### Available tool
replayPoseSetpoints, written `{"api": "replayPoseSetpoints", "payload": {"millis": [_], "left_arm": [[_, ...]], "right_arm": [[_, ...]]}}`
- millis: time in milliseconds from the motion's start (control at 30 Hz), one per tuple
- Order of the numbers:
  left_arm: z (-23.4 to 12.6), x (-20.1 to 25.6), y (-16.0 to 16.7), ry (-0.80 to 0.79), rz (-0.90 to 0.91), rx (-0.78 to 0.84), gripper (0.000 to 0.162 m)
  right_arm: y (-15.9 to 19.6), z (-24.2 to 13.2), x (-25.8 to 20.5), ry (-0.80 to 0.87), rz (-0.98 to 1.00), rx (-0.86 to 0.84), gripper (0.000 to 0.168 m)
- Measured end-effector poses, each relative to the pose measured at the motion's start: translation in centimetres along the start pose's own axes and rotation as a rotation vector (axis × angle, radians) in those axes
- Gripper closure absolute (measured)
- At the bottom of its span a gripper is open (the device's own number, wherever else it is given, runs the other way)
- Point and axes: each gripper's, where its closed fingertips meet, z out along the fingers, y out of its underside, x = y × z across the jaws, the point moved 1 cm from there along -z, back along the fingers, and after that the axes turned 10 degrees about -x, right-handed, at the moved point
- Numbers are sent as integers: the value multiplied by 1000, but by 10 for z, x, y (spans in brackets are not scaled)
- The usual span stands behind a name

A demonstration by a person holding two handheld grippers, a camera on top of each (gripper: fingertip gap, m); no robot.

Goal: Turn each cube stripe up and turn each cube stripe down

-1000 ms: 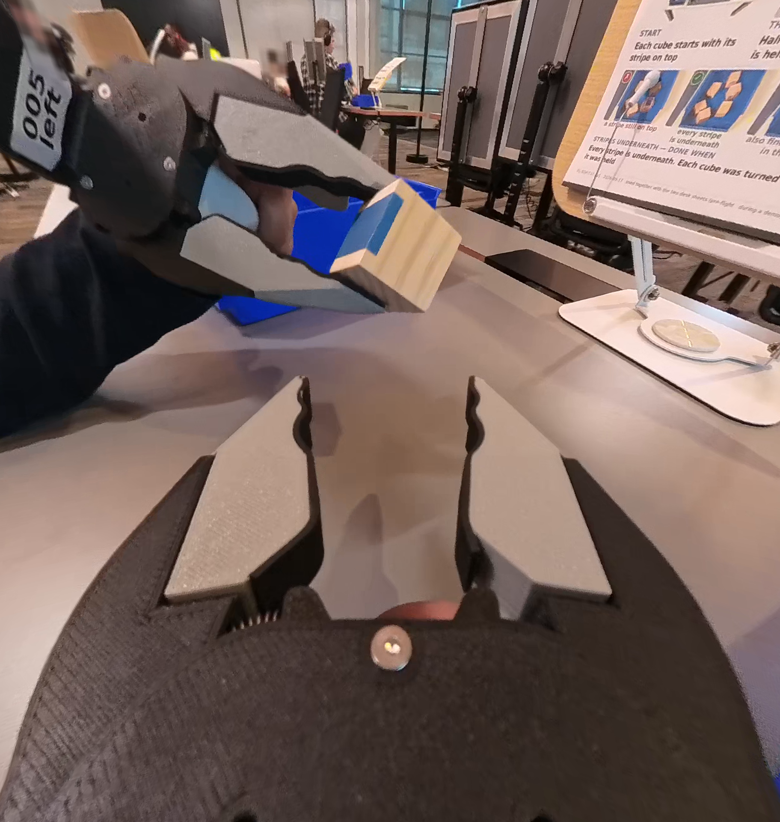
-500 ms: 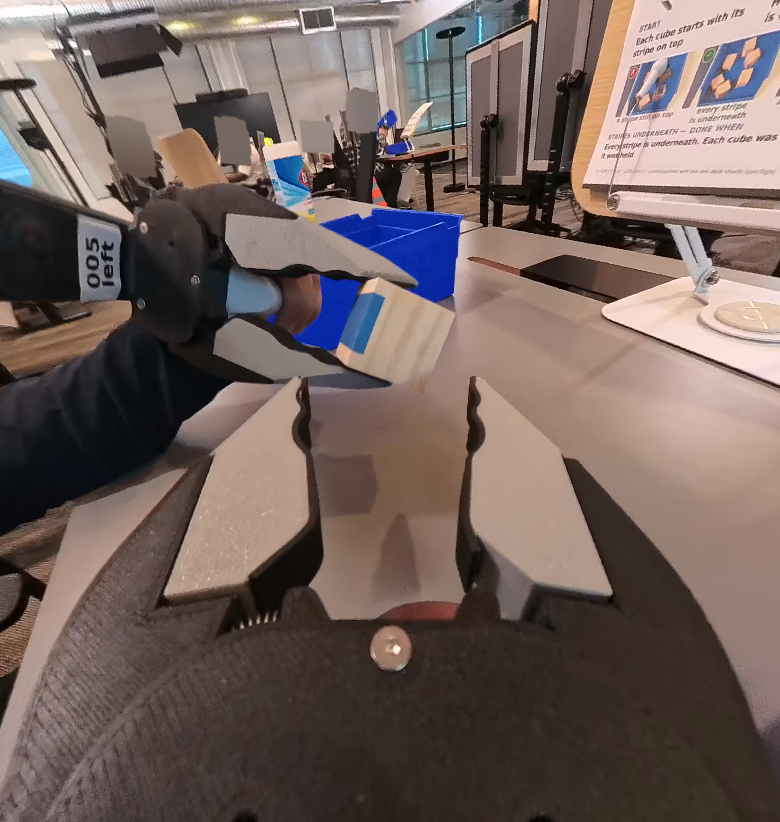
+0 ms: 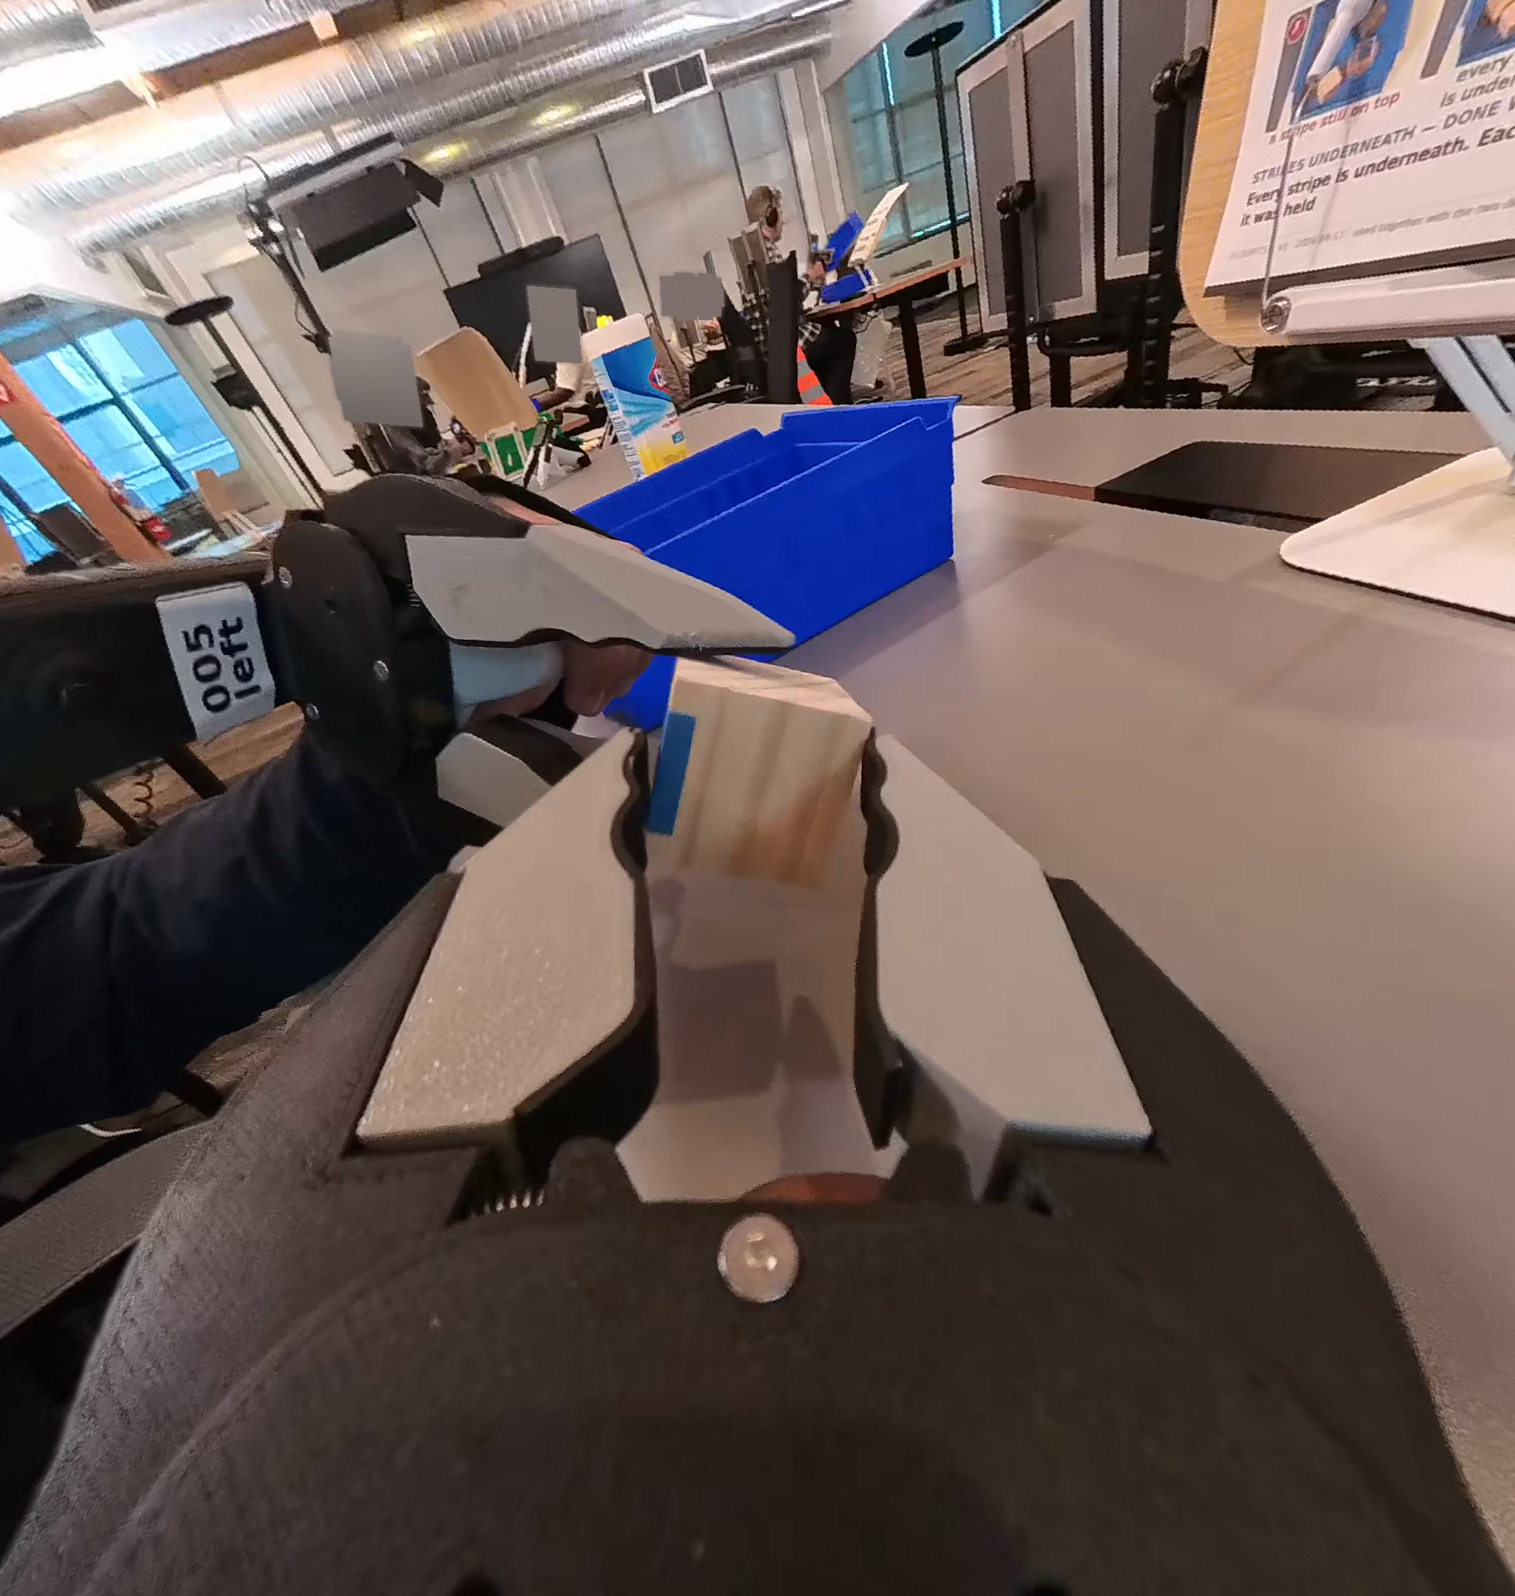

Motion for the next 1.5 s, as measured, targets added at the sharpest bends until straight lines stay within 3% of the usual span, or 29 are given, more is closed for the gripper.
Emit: {"api": "replayPoseSetpoints", "payload": {"millis": [1000, 1133, 1200, 1300, 1500], "left_arm": [[4, 3, 3, 4, -15, -16, 117], [-2, 11, 4, 136, -85, -29, 118], [-5, 11, 4, 159, -116, -6, 118], [-7, 19, 4, 244, -163, 21, 118], [-15, 23, 0, 329, -209, 67, 118]], "right_arm": [[4, 2, 6, 40, -7, -41, 122], [9, 5, 3, 25, -13, -75, 118], [8, 4, 2, 43, -59, -89, 111], [6, -1, -3, 81, -210, -107, 121], [12, -3, -21, 100, -472, -158, 115]]}}
